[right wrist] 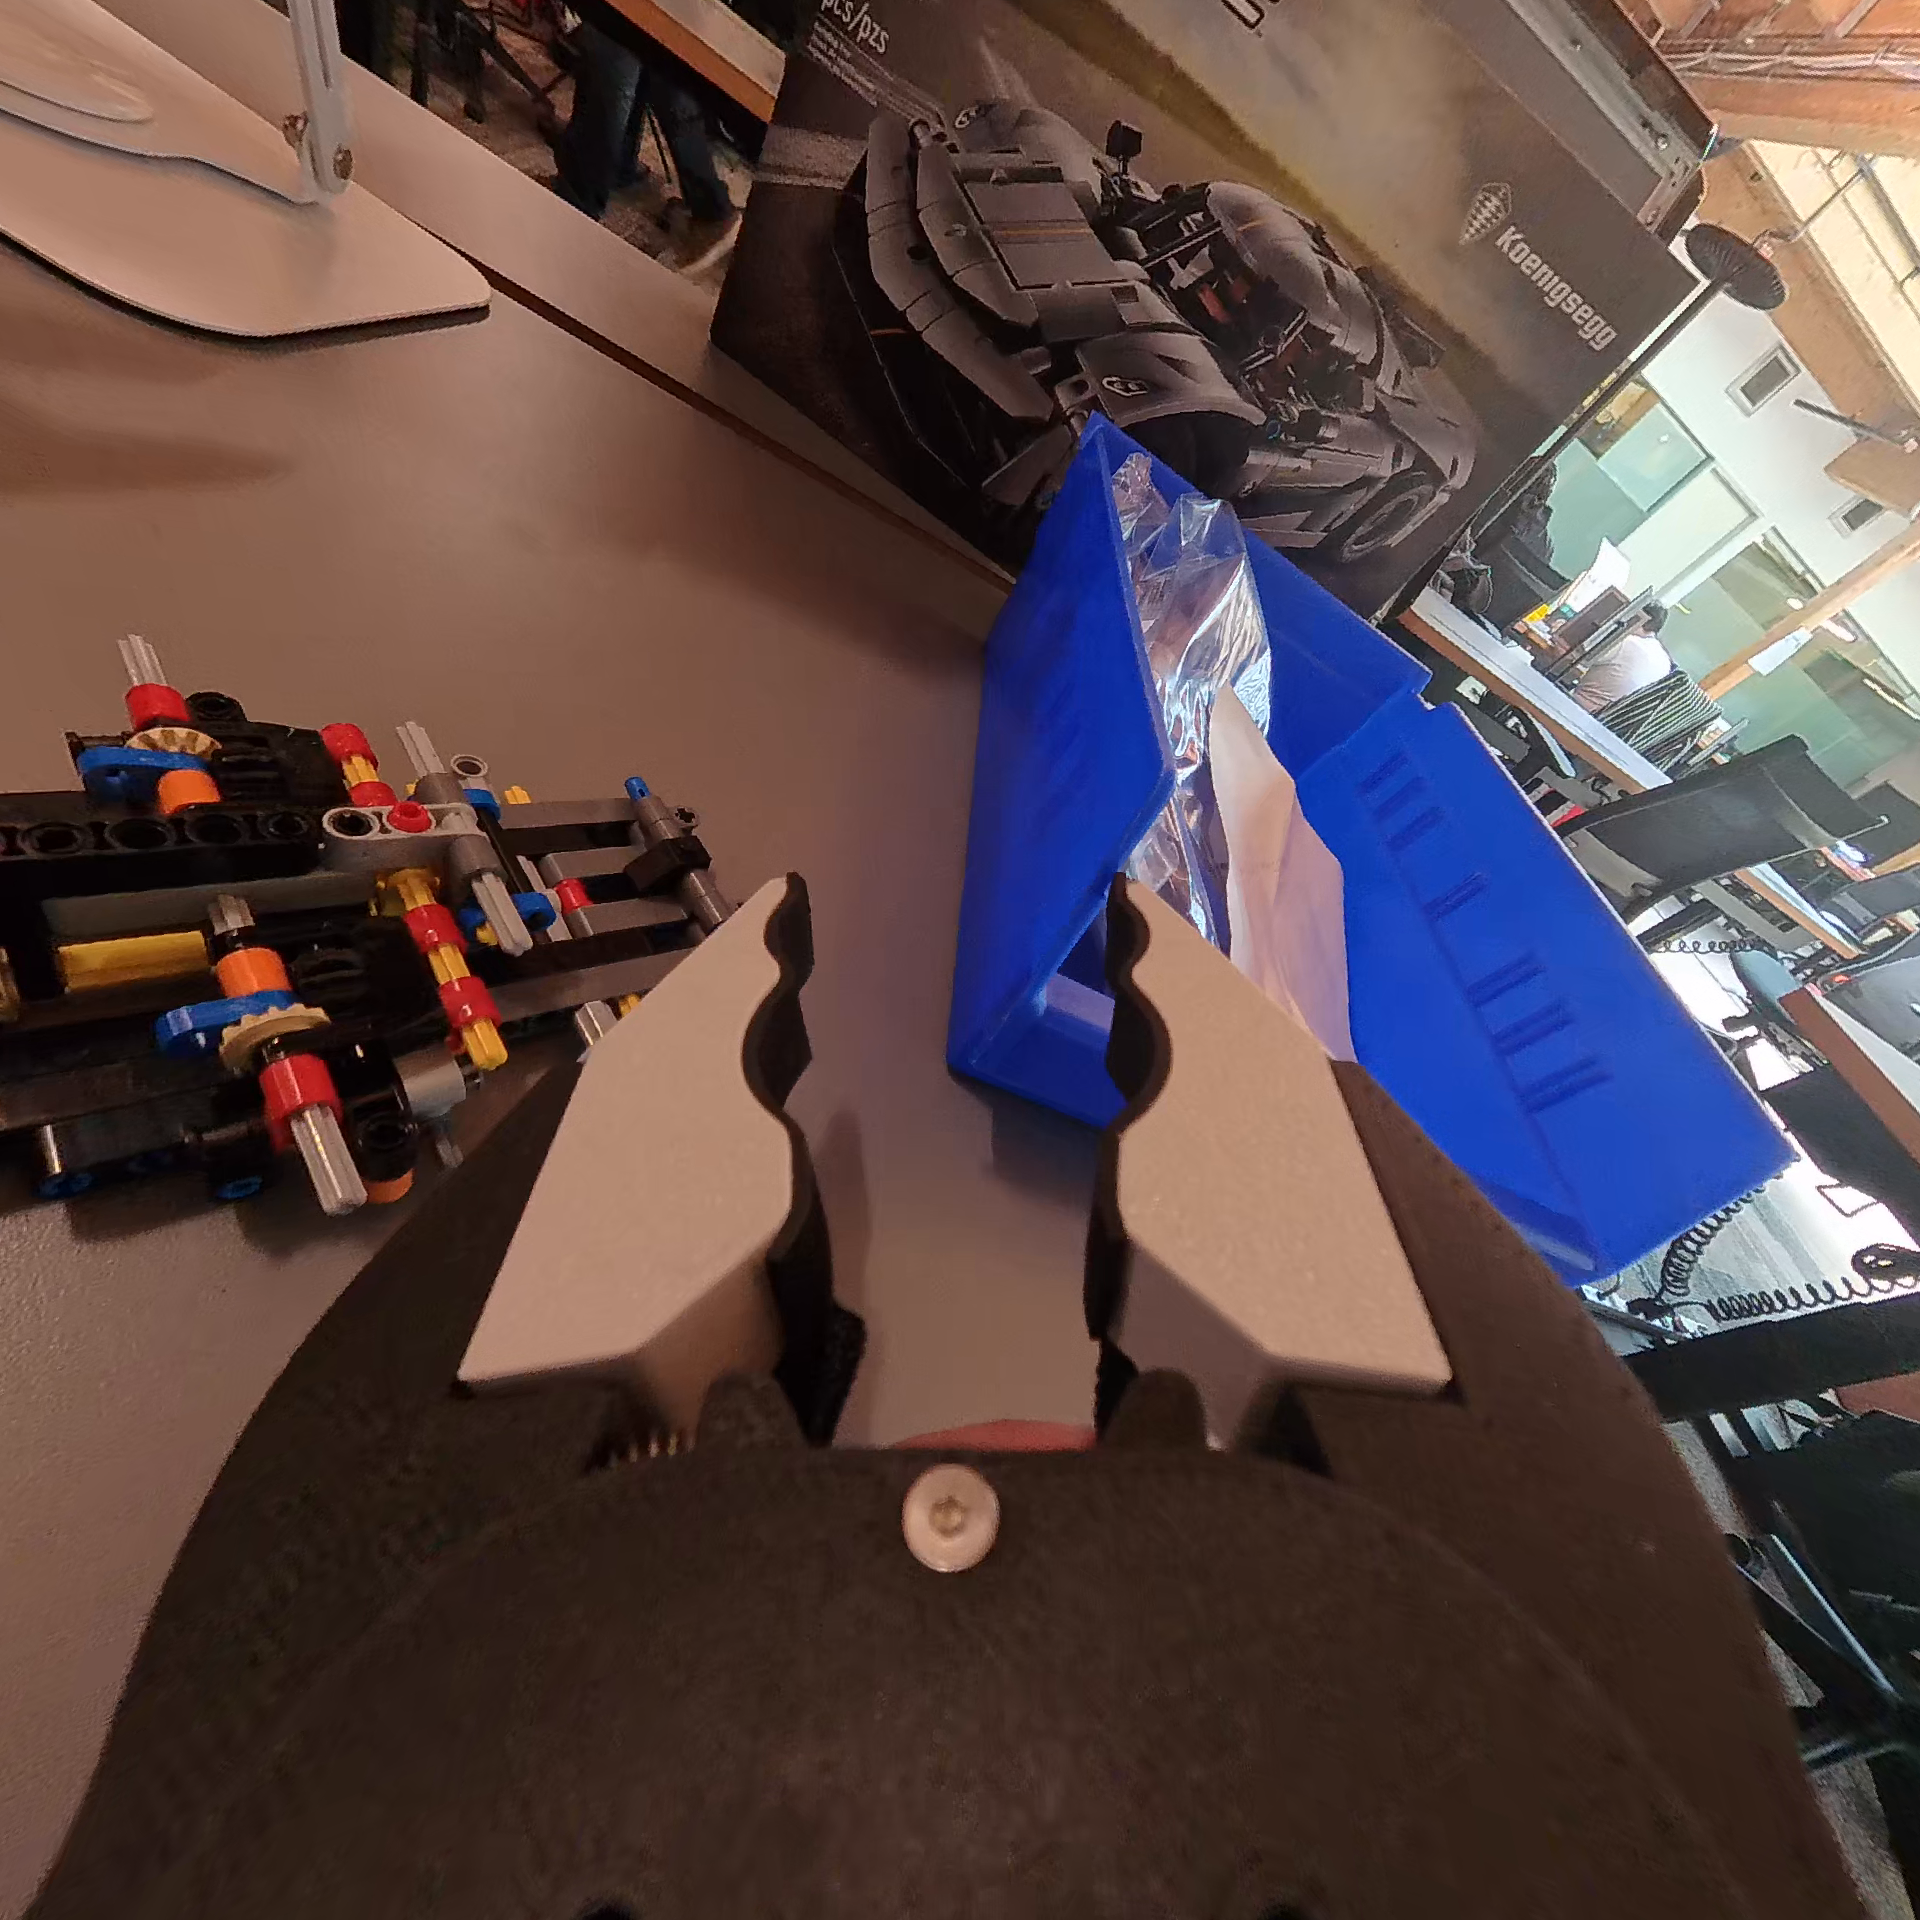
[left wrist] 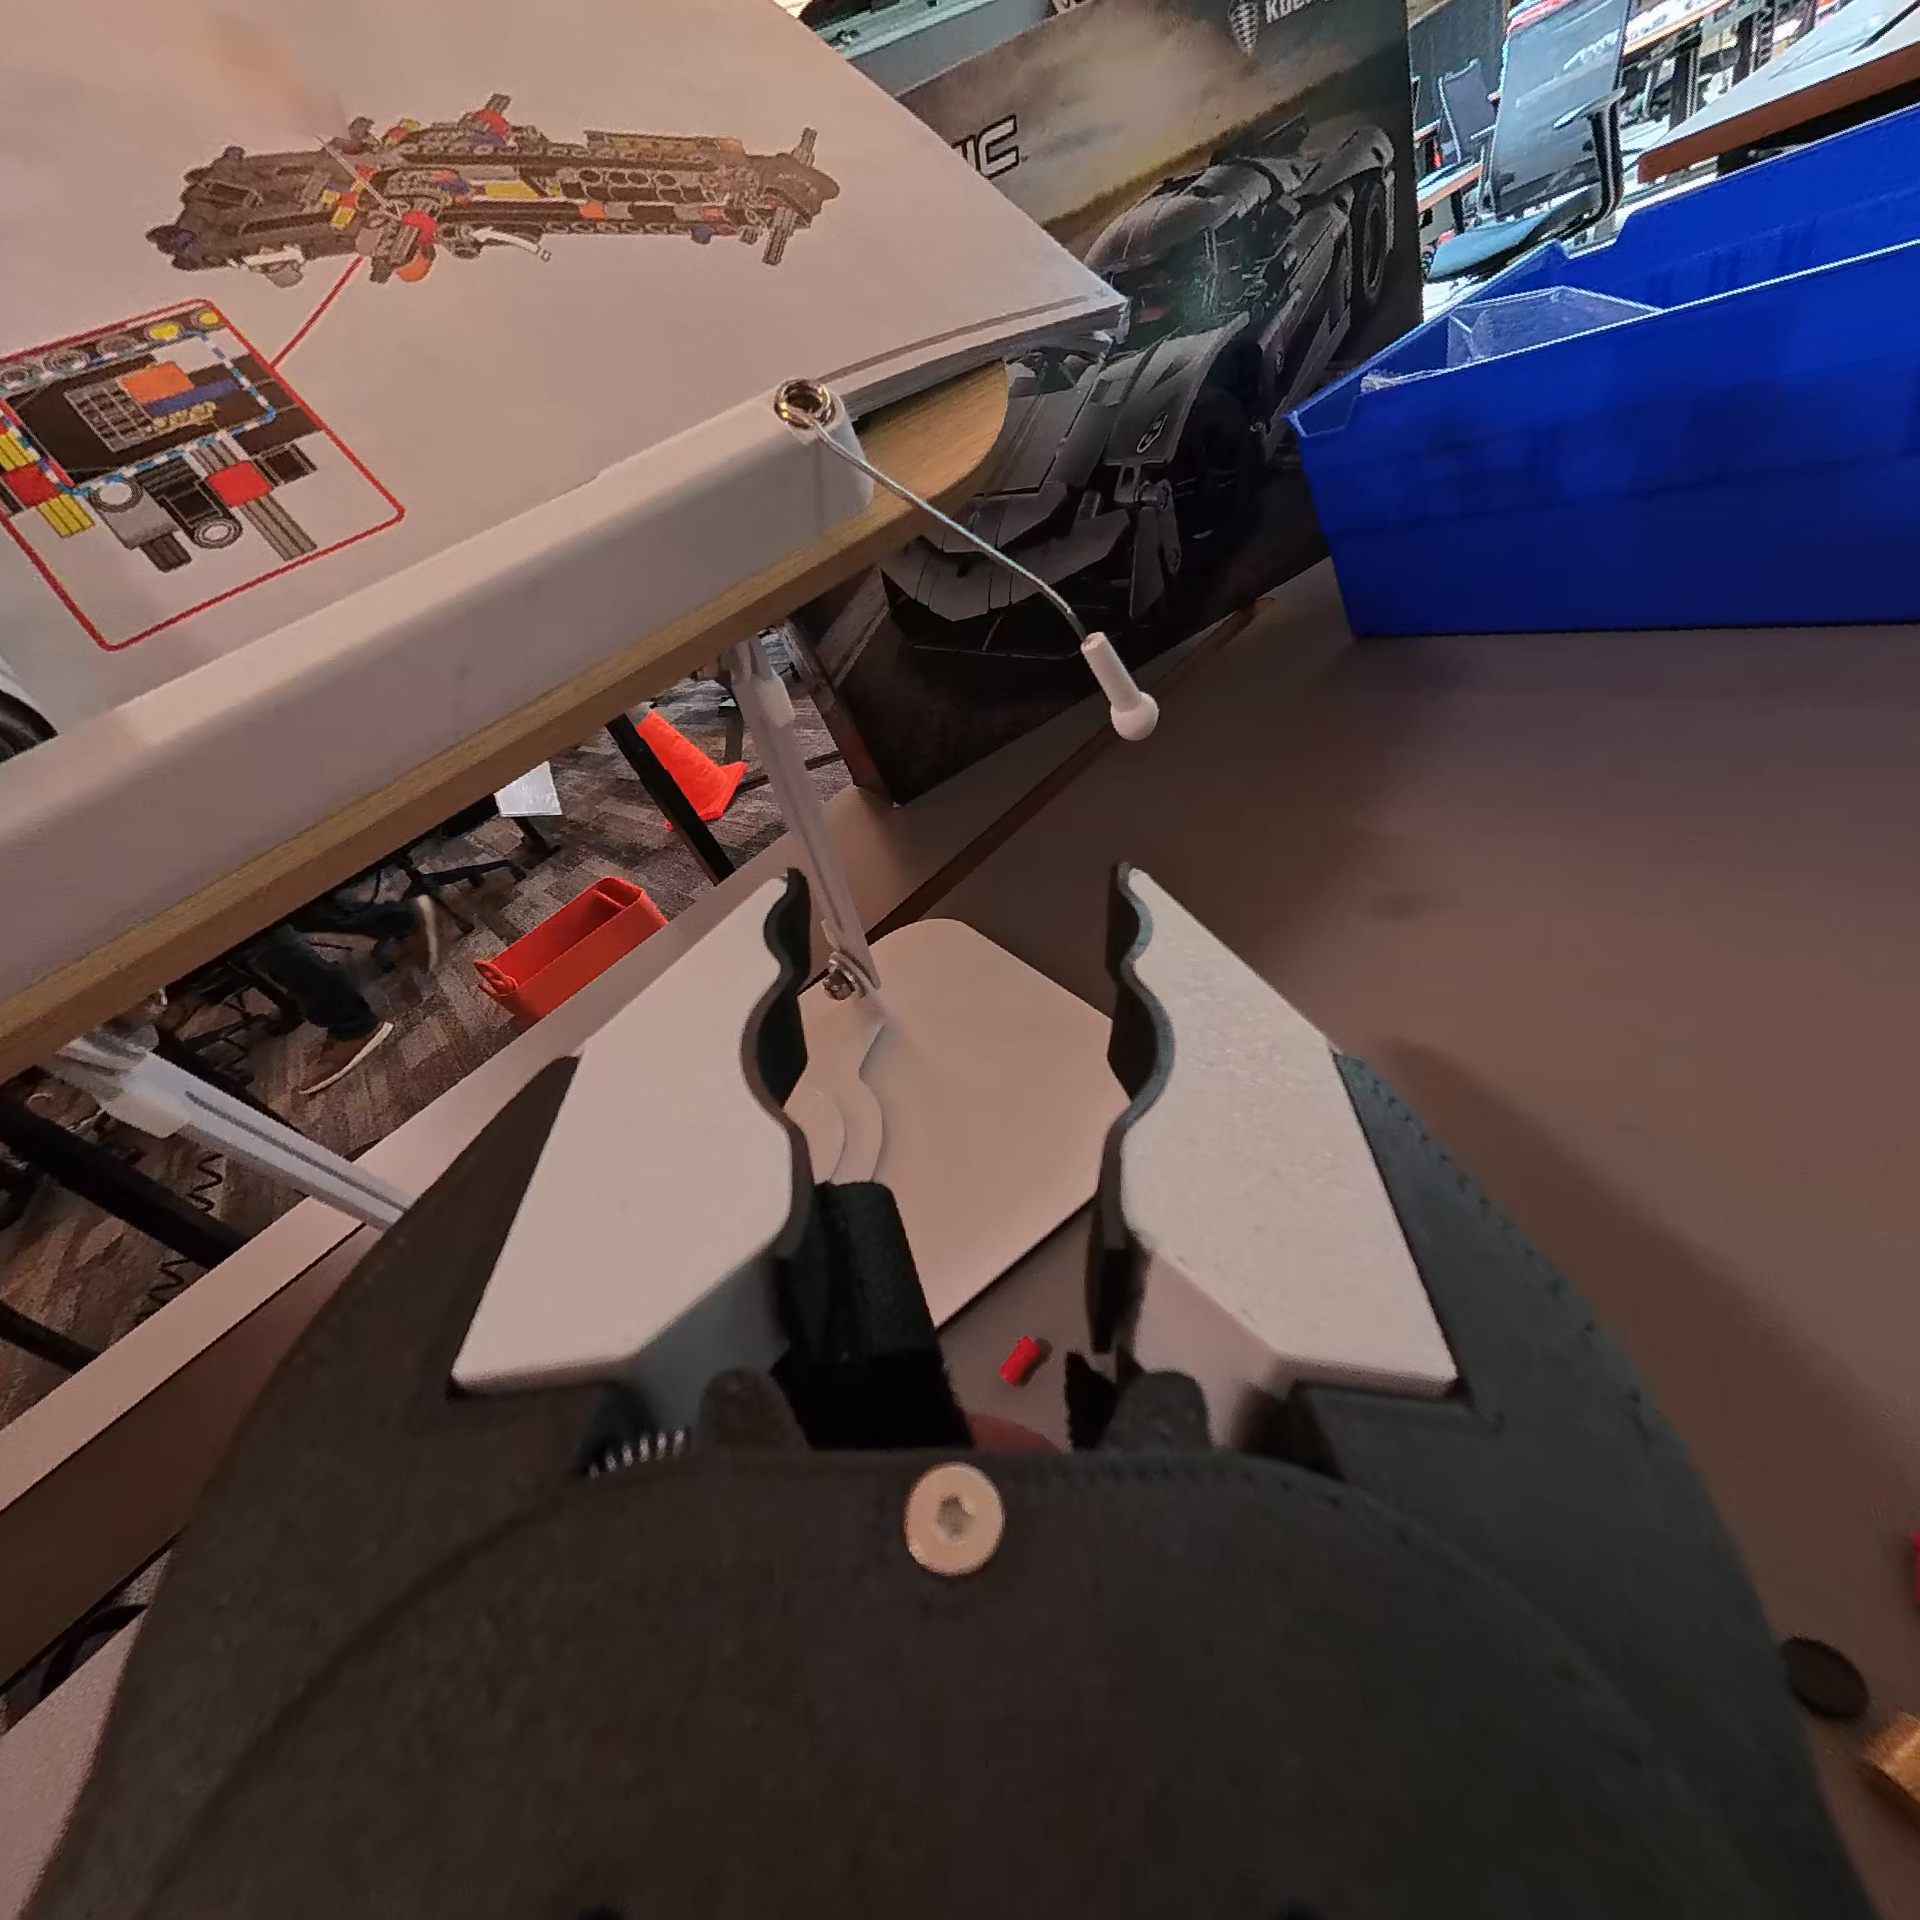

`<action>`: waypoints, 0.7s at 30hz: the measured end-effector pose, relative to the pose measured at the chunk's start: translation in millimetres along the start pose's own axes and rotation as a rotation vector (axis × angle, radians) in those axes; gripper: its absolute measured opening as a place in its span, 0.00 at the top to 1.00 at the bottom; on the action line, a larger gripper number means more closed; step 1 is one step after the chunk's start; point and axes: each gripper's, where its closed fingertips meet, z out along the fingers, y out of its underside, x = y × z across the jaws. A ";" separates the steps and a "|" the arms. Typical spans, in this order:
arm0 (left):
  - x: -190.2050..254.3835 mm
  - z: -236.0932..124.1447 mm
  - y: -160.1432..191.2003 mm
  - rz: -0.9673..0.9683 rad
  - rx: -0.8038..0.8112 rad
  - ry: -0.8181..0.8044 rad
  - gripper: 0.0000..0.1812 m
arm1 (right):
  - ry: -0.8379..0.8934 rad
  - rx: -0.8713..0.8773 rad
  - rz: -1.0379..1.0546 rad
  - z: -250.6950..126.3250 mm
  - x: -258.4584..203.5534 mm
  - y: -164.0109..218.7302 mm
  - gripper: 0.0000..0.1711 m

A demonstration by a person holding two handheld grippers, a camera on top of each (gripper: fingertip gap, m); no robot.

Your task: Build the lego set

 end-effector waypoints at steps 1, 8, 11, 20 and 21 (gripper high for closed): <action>-0.2 0.0 0.0 -0.001 0.000 -0.001 0.69 | 0.000 0.000 0.000 0.0 -0.1 0.0 0.68; -1.2 -0.3 -0.2 -0.008 0.002 -0.002 0.69 | -0.001 0.003 0.001 -0.4 0.2 -0.3 0.68; -1.7 -0.3 -0.3 -0.012 0.003 -0.002 0.69 | 0.001 0.006 0.001 -0.7 0.4 -0.9 0.69; -3.0 -0.5 -0.7 -0.019 0.006 -0.006 0.69 | 0.012 0.002 -0.027 -0.2 -0.8 -0.8 0.67; -3.2 -0.7 -0.7 -0.020 0.006 -0.007 0.69 | 0.010 0.005 -0.027 -0.2 -0.9 -1.3 0.67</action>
